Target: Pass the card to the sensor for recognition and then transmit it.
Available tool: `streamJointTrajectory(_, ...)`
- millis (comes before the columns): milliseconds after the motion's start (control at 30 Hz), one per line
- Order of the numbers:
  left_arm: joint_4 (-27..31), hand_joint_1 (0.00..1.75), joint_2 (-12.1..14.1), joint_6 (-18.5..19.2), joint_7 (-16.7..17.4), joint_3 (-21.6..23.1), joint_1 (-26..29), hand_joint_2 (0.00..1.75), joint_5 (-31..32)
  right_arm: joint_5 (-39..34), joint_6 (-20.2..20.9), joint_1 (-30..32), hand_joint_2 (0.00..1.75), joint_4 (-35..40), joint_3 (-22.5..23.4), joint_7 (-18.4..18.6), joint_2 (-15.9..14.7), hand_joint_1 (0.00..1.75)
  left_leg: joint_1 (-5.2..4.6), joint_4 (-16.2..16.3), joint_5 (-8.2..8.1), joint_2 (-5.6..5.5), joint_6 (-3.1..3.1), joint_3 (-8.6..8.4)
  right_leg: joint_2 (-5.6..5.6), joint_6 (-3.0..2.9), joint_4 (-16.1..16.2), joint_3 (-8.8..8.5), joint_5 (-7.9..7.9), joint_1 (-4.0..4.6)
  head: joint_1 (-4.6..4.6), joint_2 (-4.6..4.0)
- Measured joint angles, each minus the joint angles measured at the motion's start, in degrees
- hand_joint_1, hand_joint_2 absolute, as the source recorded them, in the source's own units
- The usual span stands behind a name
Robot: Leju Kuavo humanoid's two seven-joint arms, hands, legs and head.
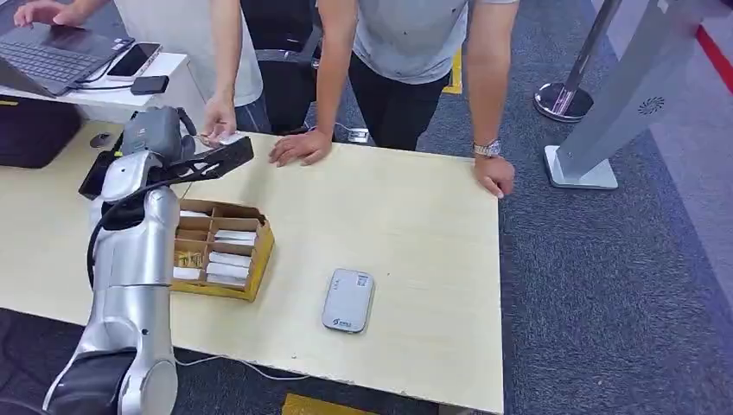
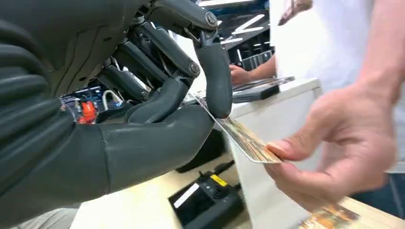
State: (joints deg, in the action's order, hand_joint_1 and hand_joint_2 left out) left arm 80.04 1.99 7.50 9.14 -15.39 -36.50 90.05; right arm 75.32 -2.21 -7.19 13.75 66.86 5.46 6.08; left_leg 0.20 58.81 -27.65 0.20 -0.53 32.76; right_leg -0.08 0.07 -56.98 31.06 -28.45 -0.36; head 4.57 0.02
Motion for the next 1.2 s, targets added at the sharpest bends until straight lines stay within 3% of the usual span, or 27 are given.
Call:
streamJointTrajectory(167,0.00,0.00,-1.22,-0.83,-0.57,0.00,-0.15,0.00,-0.02,0.20,0.02,0.00,0.00,-0.02,0.00,0.00,0.00,0.00,0.00,0.00,0.00,-0.01,0.00,0.00,-0.01,0.00,0.00,-0.01,0.00,0.00,0.02,0.00)
streamJointTrajectory(600,3.92,0.00,-5.99,-1.24,-6.28,-1.07,0.71,0.00,-3.65,0.17,0.15,0.02,0.00,-0.07,0.52,0.20,0.00,0.00,0.00,0.00,0.00,-0.02,0.00,0.01,-0.02,0.00,0.00,-0.04,0.01,0.00,0.00,0.00)
streamJointTrajectory(700,6.65,0.00,-7.76,-2.05,-7.76,-1.18,2.30,0.00,-7.33,-0.02,-0.02,0.04,0.00,-0.07,0.90,0.26,0.00,0.00,-0.02,0.00,0.00,-0.02,0.00,0.01,-0.02,0.00,0.00,-0.03,0.01,0.00,0.00,0.00)
streamJointTrajectory(867,13.05,0.00,-11.37,-2.56,-11.02,-1.75,6.22,0.00,-20.10,-0.37,-0.44,0.10,0.00,-0.09,1.53,0.59,0.00,0.00,-0.03,0.00,-0.01,-0.02,-0.01,0.02,-0.02,0.00,0.01,-0.03,0.01,0.00,0.02,0.00)
streamJointTrajectory(900,14.37,0.00,-12.07,-2.51,-11.45,-1.86,7.25,1.75,-22.52,-0.50,-0.44,0.10,0.00,-0.09,1.73,0.66,0.00,0.00,-0.03,0.00,-0.01,-0.02,-0.01,0.02,-0.02,0.00,0.02,-0.03,0.01,0.00,0.02,0.00)
streamJointTrajectory(1200,23.39,0.00,-18.90,1.93,-14.45,-1.99,19.13,1.75,-55.70,-0.87,-0.83,0.30,0.00,-0.07,2.58,1.25,0.00,0.00,-0.03,-0.01,-0.02,-0.02,-0.02,0.01,-0.01,0.00,0.03,-0.02,0.01,0.00,0.02,0.00)
